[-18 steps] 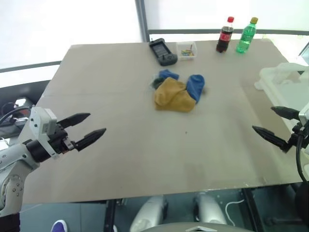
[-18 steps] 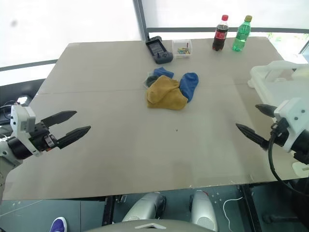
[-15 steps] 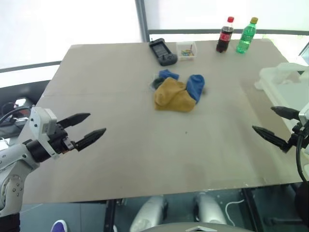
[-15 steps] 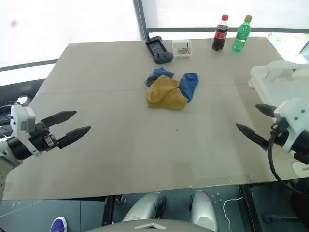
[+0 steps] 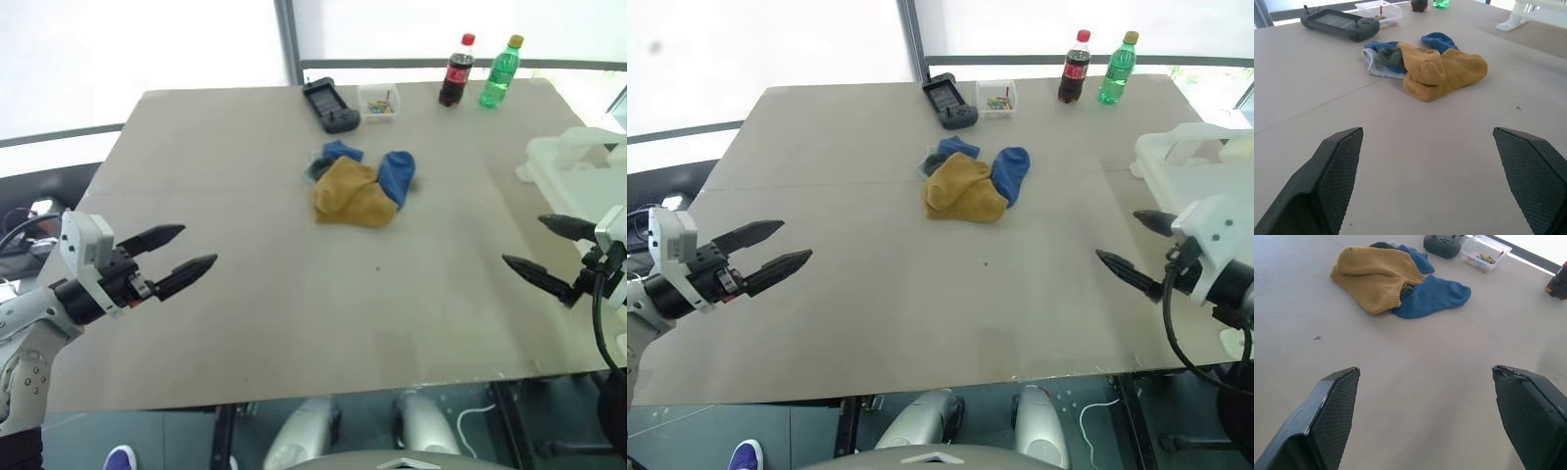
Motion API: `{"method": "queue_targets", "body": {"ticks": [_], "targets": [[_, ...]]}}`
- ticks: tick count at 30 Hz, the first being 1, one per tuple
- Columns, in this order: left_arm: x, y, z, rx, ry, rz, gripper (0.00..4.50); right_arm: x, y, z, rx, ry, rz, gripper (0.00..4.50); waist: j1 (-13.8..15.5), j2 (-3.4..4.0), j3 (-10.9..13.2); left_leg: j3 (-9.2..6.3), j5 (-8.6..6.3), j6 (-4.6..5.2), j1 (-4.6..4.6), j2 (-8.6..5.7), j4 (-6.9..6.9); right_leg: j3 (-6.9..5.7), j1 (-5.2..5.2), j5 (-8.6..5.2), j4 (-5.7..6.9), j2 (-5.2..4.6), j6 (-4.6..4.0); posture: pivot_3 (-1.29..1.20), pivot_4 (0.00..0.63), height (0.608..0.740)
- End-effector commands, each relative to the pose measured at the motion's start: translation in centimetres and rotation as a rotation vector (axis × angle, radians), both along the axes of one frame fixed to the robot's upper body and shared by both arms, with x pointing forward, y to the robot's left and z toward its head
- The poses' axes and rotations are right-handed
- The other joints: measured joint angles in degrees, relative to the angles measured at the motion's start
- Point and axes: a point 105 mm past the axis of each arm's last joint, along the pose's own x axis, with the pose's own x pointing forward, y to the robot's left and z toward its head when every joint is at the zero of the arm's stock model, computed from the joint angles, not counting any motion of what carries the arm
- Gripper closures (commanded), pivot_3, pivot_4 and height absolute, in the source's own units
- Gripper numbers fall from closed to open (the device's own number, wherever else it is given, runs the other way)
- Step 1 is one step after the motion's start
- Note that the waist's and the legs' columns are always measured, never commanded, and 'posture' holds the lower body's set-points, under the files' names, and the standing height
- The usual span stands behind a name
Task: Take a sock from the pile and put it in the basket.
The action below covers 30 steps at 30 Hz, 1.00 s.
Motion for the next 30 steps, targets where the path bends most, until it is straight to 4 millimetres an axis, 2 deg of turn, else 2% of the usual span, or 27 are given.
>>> {"method": "queue_targets", "body": {"ticks": [1, 6, 10, 14, 18, 21, 26, 30], "targets": [[-0.1, -0.5, 0.9, 0.022, -0.038, -0.006, 0.00, -0.2, 0.7, 0.9, -0.007, -0.048, 0.043, 0.06, 0.0, 0.00, 0.0, 0.00, 0.00, 0.00, 0.00, 0.00, 0.00, 0.00, 0.00, 0.00, 0.00, 0.00, 0.00, 0.00, 0.150, 0.740], [0.5, -1.0, 0.3, 0.063, -0.026, 0.023, 0.00, -0.5, 1.1, 0.8, -0.003, -0.057, 0.068, 0.06, 0.0, 0.00, 0.0, 0.01, 0.00, 0.00, 0.00, 0.00, 0.00, 0.00, 0.00, 0.00, 0.00, 0.00, 0.00, 0.00, 0.150, 0.740], [2.0, -1.8, -0.1, 0.065, 0.055, 0.120, 0.00, -0.5, 1.8, 1.0, 0.027, -0.078, 0.100, 0.06, 0.1, -0.02, 0.0, -0.01, 0.00, 0.00, 0.00, 0.00, 0.00, 0.00, 0.00, 0.00, 0.01, 0.00, 0.00, 0.00, 0.150, 0.740], [4.3, -4.6, -0.3, -0.071, 0.185, 0.073, 0.00, 0.5, 3.3, 0.7, 0.068, -0.108, 0.149, 0.06, 0.1, -0.06, 0.0, -0.03, 0.01, -0.01, 0.03, 0.00, 0.05, -0.03, 0.01, 0.01, 0.07, 0.04, 0.02, 0.00, 0.150, 0.740], [8.2, -7.2, -0.7, -0.166, 0.225, 0.127, 0.00, 1.4, 5.4, 0.4, 0.108, -0.131, 0.203, 0.06, 0.0, -0.08, 0.0, -0.02, 0.02, -0.03, 0.07, -0.02, 0.12, -0.02, 0.03, 0.04, 0.13, 0.22, 0.06, 0.00, 0.150, 0.740], [11.0, -9.9, -1.3, -0.218, 0.253, 0.153, 0.00, 2.0, 6.5, 0.5, 0.135, -0.151, 0.223, 0.06, -0.1, -0.12, 0.0, 0.01, 0.02, -0.02, 0.03, -0.02, 0.15, 0.04, 0.00, 0.05, 0.13, 0.22, 0.06, 0.00, 0.150, 0.740], [13.7, -14.0, -2.0, -0.204, 0.251, 0.131, 0.00, 2.3, 7.6, 0.9, 0.150, -0.181, 0.243, 0.06, -0.2, -0.16, 0.0, 0.01, 0.02, -0.02, -0.17, -0.04, 0.19, 0.04, -0.14, 0.05, 0.02, 0.17, 0.06, 0.00, 0.150, 0.740], [15.9, -15.5, -2.0, -0.182, 0.220, 0.181, 0.00, 2.4, 8.2, 1.3, 0.155, -0.213, 0.234, 0.06, -0.2, -0.16, 0.0, -0.02, 0.03, -0.02, -0.45, -0.04, 0.32, 0.00, -0.40, 0.05, 0.08, 0.07, 0.06, 0.00, 0.150, 0.740]]}}
